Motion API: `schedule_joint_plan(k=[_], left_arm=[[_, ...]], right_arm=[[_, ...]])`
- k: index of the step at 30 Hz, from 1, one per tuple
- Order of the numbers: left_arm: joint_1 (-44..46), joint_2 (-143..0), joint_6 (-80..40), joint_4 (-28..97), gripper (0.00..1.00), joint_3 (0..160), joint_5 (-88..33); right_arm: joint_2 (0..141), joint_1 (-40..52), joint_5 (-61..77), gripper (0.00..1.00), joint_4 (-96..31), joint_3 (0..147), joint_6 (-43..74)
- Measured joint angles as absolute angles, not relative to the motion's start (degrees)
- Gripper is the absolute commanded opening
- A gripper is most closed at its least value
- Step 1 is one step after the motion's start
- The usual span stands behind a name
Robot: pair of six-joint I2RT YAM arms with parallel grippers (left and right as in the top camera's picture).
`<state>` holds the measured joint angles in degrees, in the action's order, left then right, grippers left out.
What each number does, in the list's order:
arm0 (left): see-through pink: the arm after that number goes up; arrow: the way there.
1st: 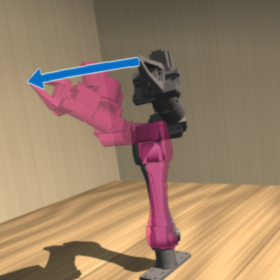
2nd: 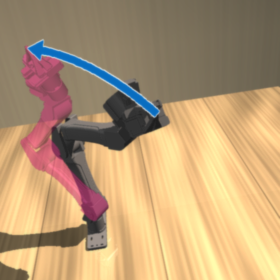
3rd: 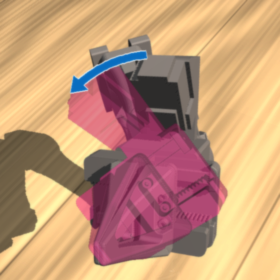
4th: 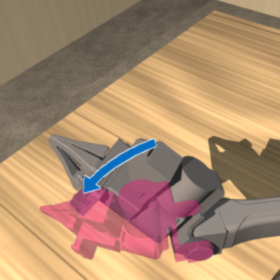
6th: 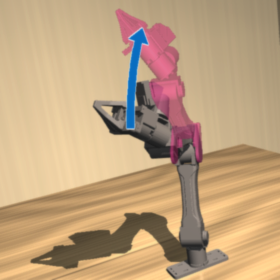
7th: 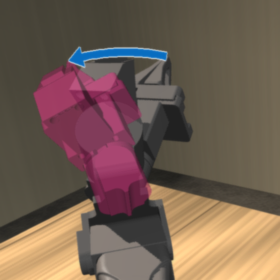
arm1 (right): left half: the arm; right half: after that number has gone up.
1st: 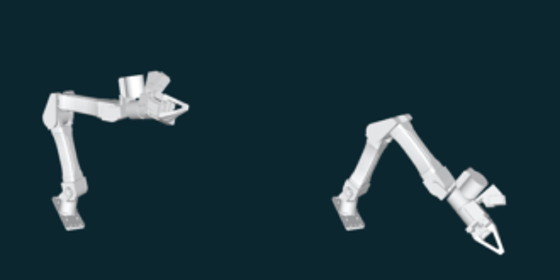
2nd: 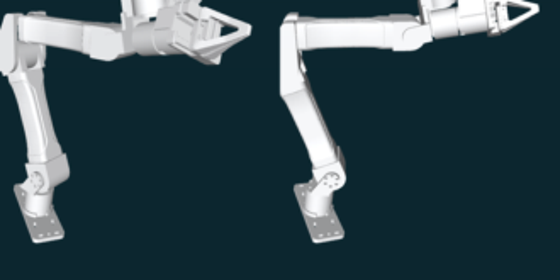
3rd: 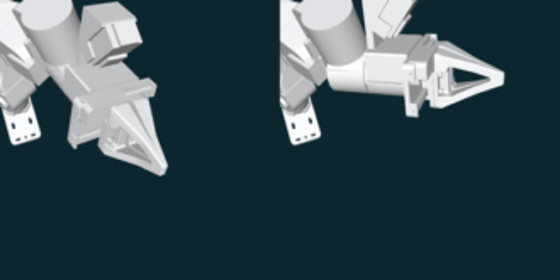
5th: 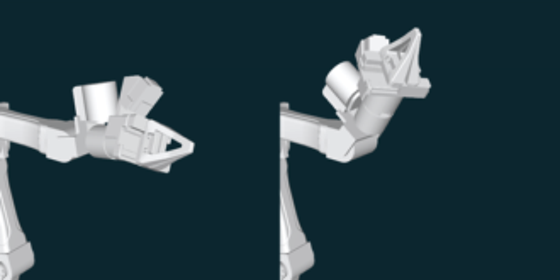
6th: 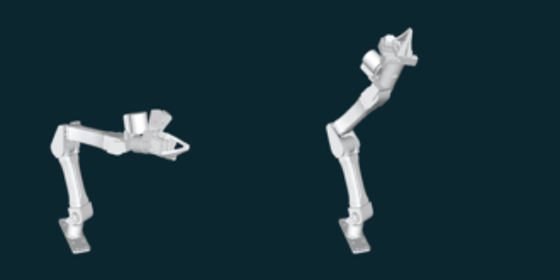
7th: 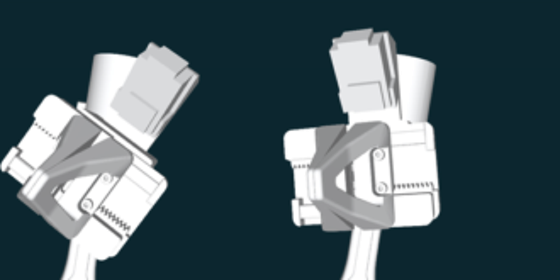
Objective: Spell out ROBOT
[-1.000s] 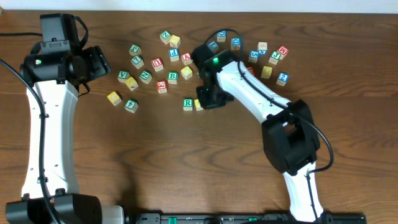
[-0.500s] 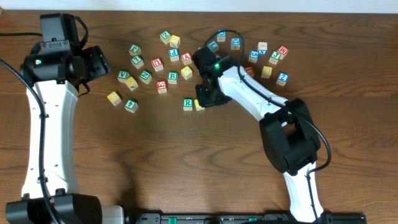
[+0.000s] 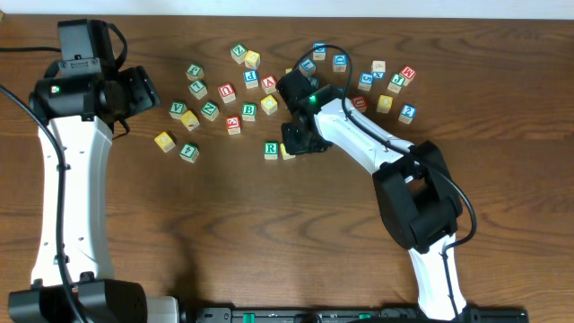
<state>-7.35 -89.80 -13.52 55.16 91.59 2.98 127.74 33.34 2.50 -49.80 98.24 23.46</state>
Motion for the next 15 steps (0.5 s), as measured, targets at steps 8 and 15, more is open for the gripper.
schedule_joint_plan(k=[8, 15], left_arm=[[-7.4, -89.8, -13.5, 55.2, 0.79, 91.6, 3.0], [-7.4, -89.8, -13.5, 55.2, 0.79, 91.6, 3.0]], right_arm=[[127.7, 33.5, 2.5, 0.13, -50.2, 98.2, 23.5], [127.7, 34.1, 2.5, 0.13, -51.4, 98.2, 24.1]])
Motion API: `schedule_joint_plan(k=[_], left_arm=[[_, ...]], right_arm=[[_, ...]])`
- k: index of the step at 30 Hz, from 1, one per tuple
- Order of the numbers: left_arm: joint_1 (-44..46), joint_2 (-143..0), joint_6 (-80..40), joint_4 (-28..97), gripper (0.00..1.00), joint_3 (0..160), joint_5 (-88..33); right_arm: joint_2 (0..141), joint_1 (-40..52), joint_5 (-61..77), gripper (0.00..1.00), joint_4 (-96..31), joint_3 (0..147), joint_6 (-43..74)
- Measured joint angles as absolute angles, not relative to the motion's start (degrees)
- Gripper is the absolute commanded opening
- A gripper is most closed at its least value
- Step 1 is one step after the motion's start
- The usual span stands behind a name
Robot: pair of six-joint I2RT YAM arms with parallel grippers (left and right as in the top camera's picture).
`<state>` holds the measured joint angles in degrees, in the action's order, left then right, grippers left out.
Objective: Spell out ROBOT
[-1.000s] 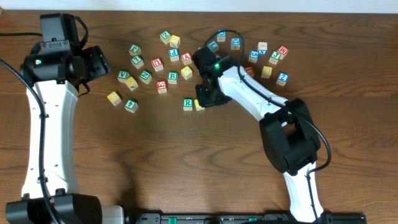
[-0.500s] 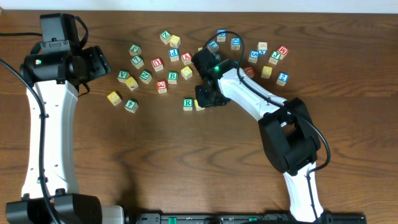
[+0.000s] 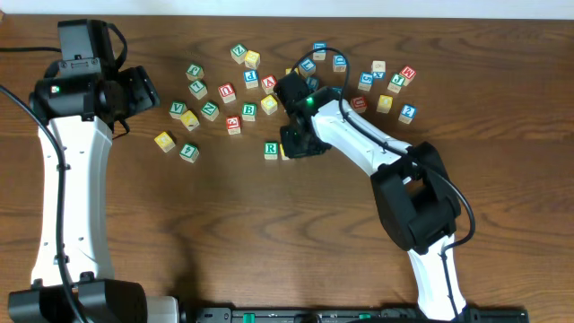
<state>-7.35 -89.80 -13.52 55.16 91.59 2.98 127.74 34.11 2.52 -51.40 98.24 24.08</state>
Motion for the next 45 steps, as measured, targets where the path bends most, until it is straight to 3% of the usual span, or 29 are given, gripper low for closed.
schedule_joint_plan(k=[45], left_arm=[[-7.4, -89.8, -13.5, 55.2, 0.79, 91.6, 3.0]], right_arm=[[127.7, 34.2, 5.3, 0.13, -51.5, 98.2, 26.8]])
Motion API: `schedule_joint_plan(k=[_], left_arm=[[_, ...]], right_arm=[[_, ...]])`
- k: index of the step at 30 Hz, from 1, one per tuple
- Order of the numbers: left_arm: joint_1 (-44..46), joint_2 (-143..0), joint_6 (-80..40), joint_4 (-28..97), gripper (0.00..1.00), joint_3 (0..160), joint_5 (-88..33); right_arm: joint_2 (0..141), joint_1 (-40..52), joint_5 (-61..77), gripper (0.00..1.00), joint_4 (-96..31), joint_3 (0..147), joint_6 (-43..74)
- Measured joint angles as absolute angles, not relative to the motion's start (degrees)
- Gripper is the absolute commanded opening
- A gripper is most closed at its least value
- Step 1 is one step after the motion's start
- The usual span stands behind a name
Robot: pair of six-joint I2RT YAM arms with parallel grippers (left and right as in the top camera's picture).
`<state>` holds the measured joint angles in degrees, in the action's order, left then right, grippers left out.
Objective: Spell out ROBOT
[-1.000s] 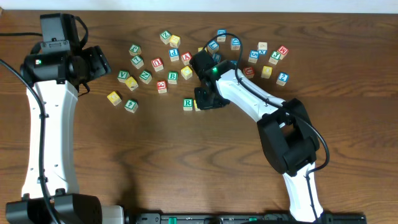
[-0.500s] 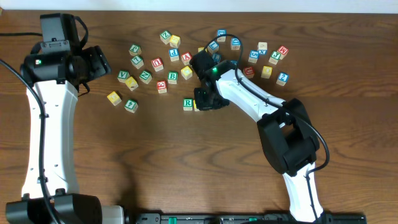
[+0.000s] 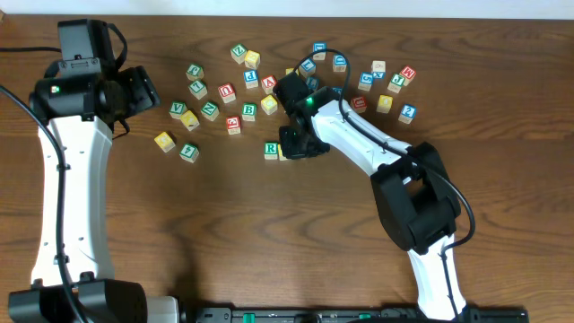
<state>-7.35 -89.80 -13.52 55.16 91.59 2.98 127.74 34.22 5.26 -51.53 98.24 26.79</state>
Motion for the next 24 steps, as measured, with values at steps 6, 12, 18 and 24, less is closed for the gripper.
schedule_joint_plan(k=[6, 12, 18, 24], left_arm=[[-7.4, -89.8, -13.5, 55.2, 0.79, 91.6, 3.0], [-7.4, -89.8, -13.5, 55.2, 0.79, 91.6, 3.0], [-7.4, -89.8, -13.5, 55.2, 0.79, 91.6, 3.0], [-7.4, -89.8, -13.5, 55.2, 0.79, 91.6, 3.0]], right_arm=[[127.7, 34.2, 5.7, 0.13, -51.5, 98.2, 27.0], [127.7, 34.3, 6.0, 0.12, -51.6, 98.2, 27.2], [127.7, 35.1, 5.6, 0.12, -51.8, 98.2, 27.5], [127.2, 35.1, 4.4, 0.15, -51.8, 98.2, 27.7]])
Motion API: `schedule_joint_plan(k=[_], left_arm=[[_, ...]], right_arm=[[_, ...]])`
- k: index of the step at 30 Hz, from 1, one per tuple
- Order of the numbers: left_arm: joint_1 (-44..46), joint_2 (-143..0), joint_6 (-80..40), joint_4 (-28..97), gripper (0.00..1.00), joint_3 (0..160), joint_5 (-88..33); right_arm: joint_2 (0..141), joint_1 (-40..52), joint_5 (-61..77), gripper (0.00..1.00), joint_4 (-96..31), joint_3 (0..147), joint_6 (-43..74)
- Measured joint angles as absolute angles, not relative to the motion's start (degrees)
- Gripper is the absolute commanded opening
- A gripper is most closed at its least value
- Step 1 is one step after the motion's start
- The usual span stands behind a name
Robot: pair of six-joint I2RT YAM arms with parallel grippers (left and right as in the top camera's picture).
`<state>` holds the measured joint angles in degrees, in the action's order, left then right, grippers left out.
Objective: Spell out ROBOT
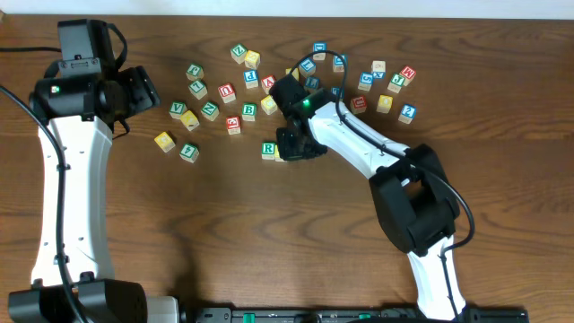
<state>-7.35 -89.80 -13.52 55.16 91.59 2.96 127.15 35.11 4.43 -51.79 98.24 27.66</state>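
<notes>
A green block lettered R (268, 150) lies on the brown table (224, 233), below the scatter of letter blocks. Touching its right side is a yellow block (281, 156), mostly hidden under my right gripper (289, 149), so its letter cannot be read. That gripper is down at table height and looks shut on the yellow block. My left gripper (146, 91) hangs at the far left, apart from every block, and whether it is open or shut does not show.
Several letter blocks lie loose across the back: green, red and yellow ones at the left (209, 110), blue, red and yellow ones at the right (384, 104). Two blocks (176, 145) lie apart at the left. The right arm (359, 148) reaches over the scatter.
My right gripper has shifted slightly left with the yellow block. The R block beside it has also ended a little further left. The left arm has not moved.
My right gripper stood low over the yellow block just right of the R block. At each later moment it was a little further left, the yellow block with it. Now the yellow block presses against the R block, which has shifted slightly left.
</notes>
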Motion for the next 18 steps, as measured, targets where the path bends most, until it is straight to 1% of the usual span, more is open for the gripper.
schedule_joint_plan(k=[9, 12, 14, 18], left_arm=[[-7.4, -89.8, -13.5, 55.2, 0.79, 91.6, 3.0], [-7.4, -89.8, -13.5, 55.2, 0.79, 91.6, 3.0], [-7.4, -89.8, -13.5, 55.2, 0.79, 91.6, 3.0], [-7.4, -89.8, -13.5, 55.2, 0.79, 91.6, 3.0]], right_arm=[[123.6, 35.2, 3.0, 0.14, -51.6, 98.2, 27.6], [123.6, 35.6, 2.9, 0.08, -51.6, 98.2, 27.6], [123.6, 36.2, 3.0, 0.01, -51.6, 98.2, 27.3], [123.6, 38.5, 3.0, 0.01, -51.7, 98.2, 26.6]])
